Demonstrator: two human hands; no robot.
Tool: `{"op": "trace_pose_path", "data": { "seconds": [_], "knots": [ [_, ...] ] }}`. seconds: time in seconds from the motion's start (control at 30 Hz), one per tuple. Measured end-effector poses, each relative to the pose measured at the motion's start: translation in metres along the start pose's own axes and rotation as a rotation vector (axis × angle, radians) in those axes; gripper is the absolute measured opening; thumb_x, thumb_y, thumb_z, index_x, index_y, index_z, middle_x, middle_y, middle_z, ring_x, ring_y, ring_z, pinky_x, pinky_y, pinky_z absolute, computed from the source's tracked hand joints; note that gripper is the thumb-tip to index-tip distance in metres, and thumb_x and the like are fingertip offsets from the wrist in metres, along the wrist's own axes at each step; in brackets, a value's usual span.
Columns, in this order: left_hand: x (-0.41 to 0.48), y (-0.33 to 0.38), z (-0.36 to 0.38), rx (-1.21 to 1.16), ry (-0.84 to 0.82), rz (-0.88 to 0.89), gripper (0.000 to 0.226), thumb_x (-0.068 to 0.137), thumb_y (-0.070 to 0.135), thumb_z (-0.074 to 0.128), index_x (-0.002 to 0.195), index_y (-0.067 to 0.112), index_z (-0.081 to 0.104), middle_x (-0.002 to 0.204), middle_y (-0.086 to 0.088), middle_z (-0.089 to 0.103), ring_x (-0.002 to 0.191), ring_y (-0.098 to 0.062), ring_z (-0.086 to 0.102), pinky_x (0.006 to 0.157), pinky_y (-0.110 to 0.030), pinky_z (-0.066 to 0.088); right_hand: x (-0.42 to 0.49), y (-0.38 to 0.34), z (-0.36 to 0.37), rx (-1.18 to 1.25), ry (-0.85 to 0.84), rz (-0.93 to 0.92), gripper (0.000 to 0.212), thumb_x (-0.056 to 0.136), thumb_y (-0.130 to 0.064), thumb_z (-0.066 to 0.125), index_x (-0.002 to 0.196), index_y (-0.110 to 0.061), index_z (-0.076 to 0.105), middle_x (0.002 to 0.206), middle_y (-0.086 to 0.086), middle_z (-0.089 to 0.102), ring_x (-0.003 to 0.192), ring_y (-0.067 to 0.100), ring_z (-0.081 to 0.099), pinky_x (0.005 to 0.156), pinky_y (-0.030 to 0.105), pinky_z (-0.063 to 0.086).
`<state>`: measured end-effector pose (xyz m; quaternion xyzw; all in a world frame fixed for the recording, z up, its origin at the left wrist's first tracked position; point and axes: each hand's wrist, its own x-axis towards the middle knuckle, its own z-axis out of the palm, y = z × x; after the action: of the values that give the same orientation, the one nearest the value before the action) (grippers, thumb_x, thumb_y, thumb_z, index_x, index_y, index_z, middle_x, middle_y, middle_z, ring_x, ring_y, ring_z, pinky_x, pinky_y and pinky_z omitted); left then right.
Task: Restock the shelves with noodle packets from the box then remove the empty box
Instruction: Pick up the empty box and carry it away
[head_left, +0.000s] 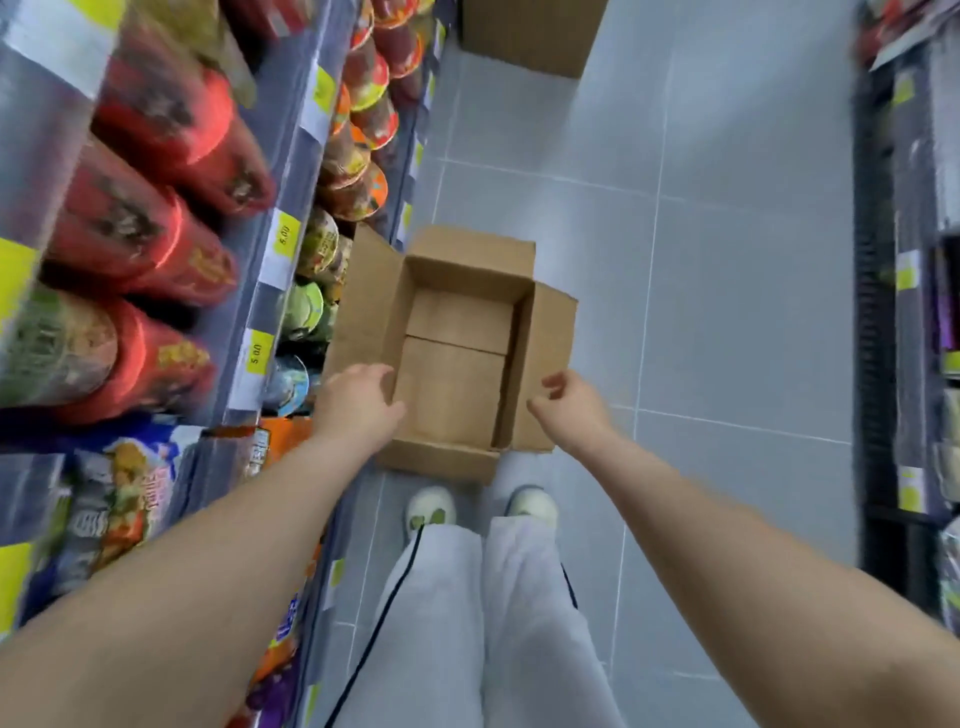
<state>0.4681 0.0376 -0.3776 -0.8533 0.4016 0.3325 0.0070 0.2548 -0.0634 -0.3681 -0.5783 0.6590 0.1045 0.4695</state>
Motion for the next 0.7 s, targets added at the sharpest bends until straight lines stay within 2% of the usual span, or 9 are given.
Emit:
{"op": "trace_pose_path", "data": {
  "seconds": [0.1, 0.2, 0.33, 0.4, 0.47, 0.57, 0.63, 0.7],
  "knots": [
    [0.045, -0.014, 0.051, 0.057, 0.023, -0.062, 0.055, 0.082, 0.032, 0.063, 0.132, 0.015, 0.051, 0.136, -0.013, 0.049, 0.125, -0.034, 0.042, 0.105, -0.04, 0.035, 0.059, 0.022, 0.041, -0.008, -0.021, 0.049, 0.049, 0.085, -0.023, 0.056, 0.131, -0.011, 0.046, 0.118, 0.009, 0.06, 0.106, 0.028, 0.058, 0.088, 0.035, 0.049],
    [0.096, -0.035, 0.108, 0.115, 0.035, -0.082, 0.061, 0.082, 0.033, 0.062, 0.138, 0.015, 0.044, 0.149, -0.014, 0.034, 0.134, -0.035, 0.029, 0.112, -0.044, 0.025, 0.119, 0.054, 0.092, 0.014, -0.032, 0.125, 0.06, 0.079, -0.023, 0.057, 0.135, -0.008, 0.04, 0.114, 0.015, 0.061, 0.103, 0.032, 0.06, 0.088, 0.04, 0.051],
    [0.143, -0.064, 0.17, 0.194, 0.122, -0.085, 0.068, 0.084, 0.035, 0.062, 0.144, 0.021, 0.035, 0.159, -0.007, 0.009, 0.145, -0.031, 0.006, 0.117, -0.045, 0.002, 0.195, 0.104, 0.157, 0.135, -0.022, 0.272, 0.085, 0.065, -0.035, 0.06, 0.141, -0.012, 0.03, 0.126, 0.014, 0.052, 0.106, 0.036, 0.059, 0.087, 0.049, 0.052],
    [0.156, -0.078, 0.197, 0.269, 0.173, -0.089, 0.073, 0.083, 0.037, 0.062, 0.147, 0.022, 0.03, 0.16, -0.006, 0.002, 0.145, -0.03, -0.001, 0.117, -0.045, -0.004, 0.23, 0.128, 0.181, 0.156, 0.019, 0.339, 0.092, 0.057, -0.044, 0.063, 0.138, -0.016, 0.031, 0.128, 0.012, 0.049, 0.11, 0.038, 0.055, 0.082, 0.05, 0.055],
    [0.166, -0.09, 0.218, 0.318, 0.215, -0.092, 0.08, 0.082, 0.039, 0.064, 0.149, 0.021, 0.024, 0.16, -0.006, -0.003, 0.145, -0.031, -0.004, 0.117, -0.046, -0.005, 0.252, 0.14, 0.195, 0.153, 0.088, 0.348, 0.093, 0.058, -0.047, 0.071, 0.137, -0.017, 0.031, 0.132, 0.01, 0.046, 0.115, 0.041, 0.05, 0.079, 0.053, 0.055],
    [0.179, -0.101, 0.238, 0.382, 0.255, -0.126, 0.089, 0.08, 0.039, 0.067, 0.151, 0.02, 0.018, 0.159, -0.006, -0.009, 0.145, -0.033, -0.007, 0.116, -0.046, -0.006, 0.277, 0.145, 0.203, 0.219, 0.128, 0.32, 0.074, 0.07, -0.034, 0.075, 0.129, -0.017, 0.034, 0.127, 0.009, 0.051, 0.112, 0.04, 0.052, 0.085, 0.056, 0.051],
    [0.182, -0.099, 0.242, 0.398, 0.266, -0.135, 0.094, 0.078, 0.037, 0.07, 0.152, 0.021, 0.014, 0.158, -0.005, -0.013, 0.144, -0.036, -0.008, 0.115, -0.046, -0.005, 0.285, 0.145, 0.202, 0.292, 0.107, 0.313, 0.052, 0.079, -0.015, 0.064, 0.124, -0.018, 0.04, 0.112, 0.008, 0.058, 0.104, 0.035, 0.056, 0.088, 0.049, 0.052],
    [0.184, -0.095, 0.242, 0.404, 0.26, -0.162, 0.097, 0.078, 0.034, 0.071, 0.152, 0.023, 0.009, 0.158, -0.005, -0.015, 0.144, -0.037, -0.008, 0.115, -0.047, -0.003, 0.286, 0.143, 0.2, 0.368, 0.061, 0.284, 0.04, 0.082, -0.005, 0.048, 0.119, -0.02, 0.049, 0.1, 0.003, 0.061, 0.096, 0.028, 0.059, 0.084, 0.037, 0.053]
  ]
}}
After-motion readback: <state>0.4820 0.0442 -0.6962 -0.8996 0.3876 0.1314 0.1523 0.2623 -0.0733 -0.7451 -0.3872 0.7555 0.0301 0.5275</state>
